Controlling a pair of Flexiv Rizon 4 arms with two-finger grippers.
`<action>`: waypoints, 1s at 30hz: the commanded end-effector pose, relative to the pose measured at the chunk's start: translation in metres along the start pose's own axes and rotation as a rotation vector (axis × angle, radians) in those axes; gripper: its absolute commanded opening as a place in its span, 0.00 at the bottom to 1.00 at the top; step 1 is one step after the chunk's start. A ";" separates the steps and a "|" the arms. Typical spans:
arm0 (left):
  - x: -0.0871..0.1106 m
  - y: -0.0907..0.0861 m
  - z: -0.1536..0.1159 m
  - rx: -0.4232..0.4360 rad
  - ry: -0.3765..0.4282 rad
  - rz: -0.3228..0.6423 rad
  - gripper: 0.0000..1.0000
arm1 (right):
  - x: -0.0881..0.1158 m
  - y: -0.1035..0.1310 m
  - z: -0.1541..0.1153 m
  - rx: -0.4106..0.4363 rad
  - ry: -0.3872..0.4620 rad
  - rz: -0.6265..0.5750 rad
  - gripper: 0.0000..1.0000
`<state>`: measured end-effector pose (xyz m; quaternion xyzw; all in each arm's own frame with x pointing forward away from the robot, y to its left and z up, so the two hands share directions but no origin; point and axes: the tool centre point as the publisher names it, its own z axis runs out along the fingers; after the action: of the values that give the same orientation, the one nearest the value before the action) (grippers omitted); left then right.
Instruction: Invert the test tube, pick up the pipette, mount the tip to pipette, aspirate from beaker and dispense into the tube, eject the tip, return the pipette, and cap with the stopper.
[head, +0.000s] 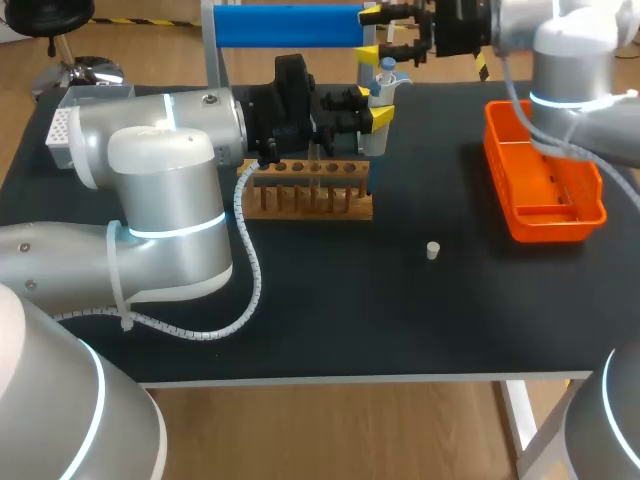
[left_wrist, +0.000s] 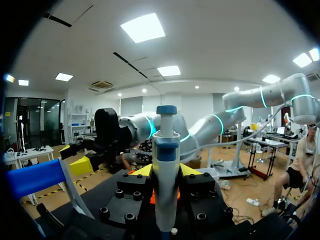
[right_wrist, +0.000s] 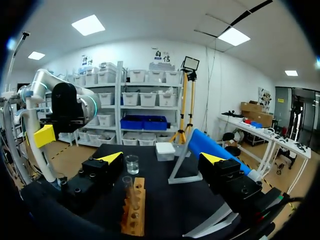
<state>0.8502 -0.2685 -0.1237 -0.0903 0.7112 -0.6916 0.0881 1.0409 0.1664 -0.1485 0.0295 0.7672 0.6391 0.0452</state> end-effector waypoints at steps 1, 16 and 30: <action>0.000 -0.001 0.000 -0.002 0.001 -0.001 0.00 | -0.012 -0.001 0.008 0.028 -0.002 0.004 1.00; 0.000 -0.001 0.000 -0.002 0.001 -0.001 0.00 | -0.041 -0.015 0.012 0.092 -0.052 0.008 1.00; 0.000 -0.001 0.000 -0.002 0.001 -0.001 0.00 | -0.041 -0.016 0.010 0.089 -0.060 0.013 1.00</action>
<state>0.8501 -0.2685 -0.1235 -0.0904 0.7114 -0.6914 0.0881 1.0838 0.1703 -0.1657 0.0557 0.7923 0.6043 0.0635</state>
